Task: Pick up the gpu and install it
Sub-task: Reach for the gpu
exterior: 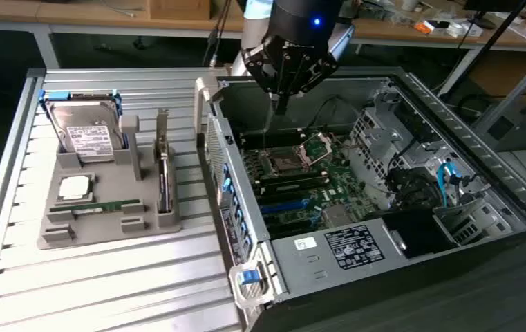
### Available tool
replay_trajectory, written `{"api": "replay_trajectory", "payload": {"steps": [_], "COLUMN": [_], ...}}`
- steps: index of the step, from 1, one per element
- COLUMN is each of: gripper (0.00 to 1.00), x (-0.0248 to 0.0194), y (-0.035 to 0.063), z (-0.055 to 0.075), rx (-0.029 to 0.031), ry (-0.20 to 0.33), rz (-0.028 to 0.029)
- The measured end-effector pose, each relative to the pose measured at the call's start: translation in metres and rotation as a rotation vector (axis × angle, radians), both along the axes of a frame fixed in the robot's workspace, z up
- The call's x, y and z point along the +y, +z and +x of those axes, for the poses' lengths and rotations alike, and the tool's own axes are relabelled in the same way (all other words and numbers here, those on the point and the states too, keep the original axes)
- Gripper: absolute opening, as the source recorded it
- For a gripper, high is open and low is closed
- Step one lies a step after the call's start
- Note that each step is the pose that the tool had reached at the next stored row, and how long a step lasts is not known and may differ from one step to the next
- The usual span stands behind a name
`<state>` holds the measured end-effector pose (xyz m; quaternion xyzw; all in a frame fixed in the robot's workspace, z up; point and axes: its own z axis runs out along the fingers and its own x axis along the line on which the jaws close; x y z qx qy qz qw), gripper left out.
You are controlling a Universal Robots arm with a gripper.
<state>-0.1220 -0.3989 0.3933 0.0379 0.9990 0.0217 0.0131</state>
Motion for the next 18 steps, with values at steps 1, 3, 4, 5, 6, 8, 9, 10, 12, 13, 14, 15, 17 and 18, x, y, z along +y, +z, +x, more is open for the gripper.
{"api": "replay_trajectory", "payload": {"steps": [1,3,4,5,6,8,9,10,12,13,14,15,17,18], "gripper": [0.11,0.11,0.11,0.11,0.11,0.11,0.11,0.11,0.11,0.11,0.11,0.11,0.11,0.11], "x": [0.0,0.0,0.0,0.0,0.0,0.0,0.0,0.0,0.0,0.0,0.0,0.0,0.0,0.0], "y": [0.0,0.0,0.0,0.0,0.0,0.0,0.0,0.0,-0.0001,-0.0001,-0.0002,-0.0002,-0.0003,-0.0003], "z": [-0.001,-0.012,-0.014,-0.016,-0.018,-0.021,-0.022,-0.023,-0.026,-0.028,-0.029,-0.031,-0.033,-0.034], "rx": [0.0,-0.0003,-0.0003,-0.0004,-0.0004,-0.0004,-0.0004,-0.0003,-0.0004,-0.0004,-0.0004,-0.0004,-0.0004,-0.0004], "ry": [0.0,0.0,0.0,0.0,0.0,0.0,0.0,0.0,0.0,0.0,0.0,0.0,0.0,0.0], "rz": [0.0,0.0,0.0,0.0,0.0,0.0,0.0001,-0.0001,0.0,0.0,0.0001,0.0,0.0001,0.0]}}
